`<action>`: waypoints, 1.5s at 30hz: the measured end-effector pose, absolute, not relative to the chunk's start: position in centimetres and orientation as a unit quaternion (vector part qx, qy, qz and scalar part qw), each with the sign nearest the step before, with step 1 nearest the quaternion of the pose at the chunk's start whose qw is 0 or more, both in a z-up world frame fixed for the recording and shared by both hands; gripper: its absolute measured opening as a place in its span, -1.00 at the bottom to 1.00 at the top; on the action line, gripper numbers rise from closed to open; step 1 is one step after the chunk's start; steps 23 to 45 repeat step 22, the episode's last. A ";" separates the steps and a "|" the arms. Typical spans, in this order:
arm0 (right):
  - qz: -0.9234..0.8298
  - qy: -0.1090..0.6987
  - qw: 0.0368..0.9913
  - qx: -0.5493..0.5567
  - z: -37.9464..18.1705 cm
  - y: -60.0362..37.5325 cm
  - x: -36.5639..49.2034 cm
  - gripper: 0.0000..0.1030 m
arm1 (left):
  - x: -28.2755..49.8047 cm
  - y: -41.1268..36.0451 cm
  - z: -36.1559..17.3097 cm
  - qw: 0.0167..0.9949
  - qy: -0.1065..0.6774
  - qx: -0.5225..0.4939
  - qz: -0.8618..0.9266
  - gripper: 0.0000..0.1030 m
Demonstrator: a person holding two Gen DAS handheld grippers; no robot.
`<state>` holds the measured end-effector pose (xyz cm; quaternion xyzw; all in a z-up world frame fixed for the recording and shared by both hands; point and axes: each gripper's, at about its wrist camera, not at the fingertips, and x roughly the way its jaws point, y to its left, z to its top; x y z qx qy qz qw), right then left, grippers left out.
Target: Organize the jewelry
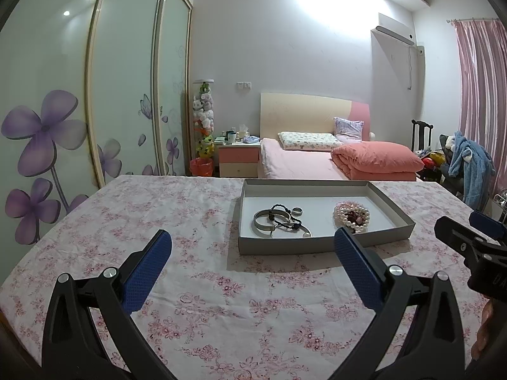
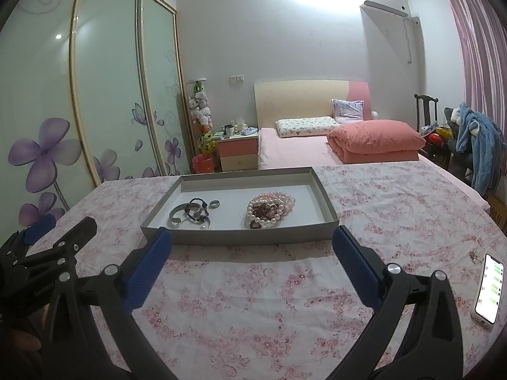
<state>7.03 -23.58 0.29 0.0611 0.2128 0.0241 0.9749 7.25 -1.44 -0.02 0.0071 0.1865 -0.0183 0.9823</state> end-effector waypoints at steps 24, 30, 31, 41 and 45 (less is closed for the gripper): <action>0.023 0.216 0.974 0.064 -0.2 -23.6 7.2 0.92 | 7.7 -1.3 -0.3 0.981 0.192 0.000 -0.016 0.97; 0.023 0.216 0.974 0.064 -0.2 -23.6 7.2 0.92 | 7.7 -1.3 -0.3 0.981 0.192 0.000 -0.016 0.97; 0.023 0.216 0.974 0.064 -0.2 -23.6 7.2 0.92 | 7.7 -1.3 -0.3 0.981 0.192 0.000 -0.016 0.97; 0.023 0.216 0.974 0.064 -0.2 -23.6 7.2 0.92 | 7.7 -1.3 -0.3 0.981 0.192 0.000 -0.016 0.97; 0.023 0.216 0.974 0.064 -0.2 -23.6 7.2 0.92 | 7.7 -1.3 -0.3 0.981 0.192 0.000 -0.016 0.97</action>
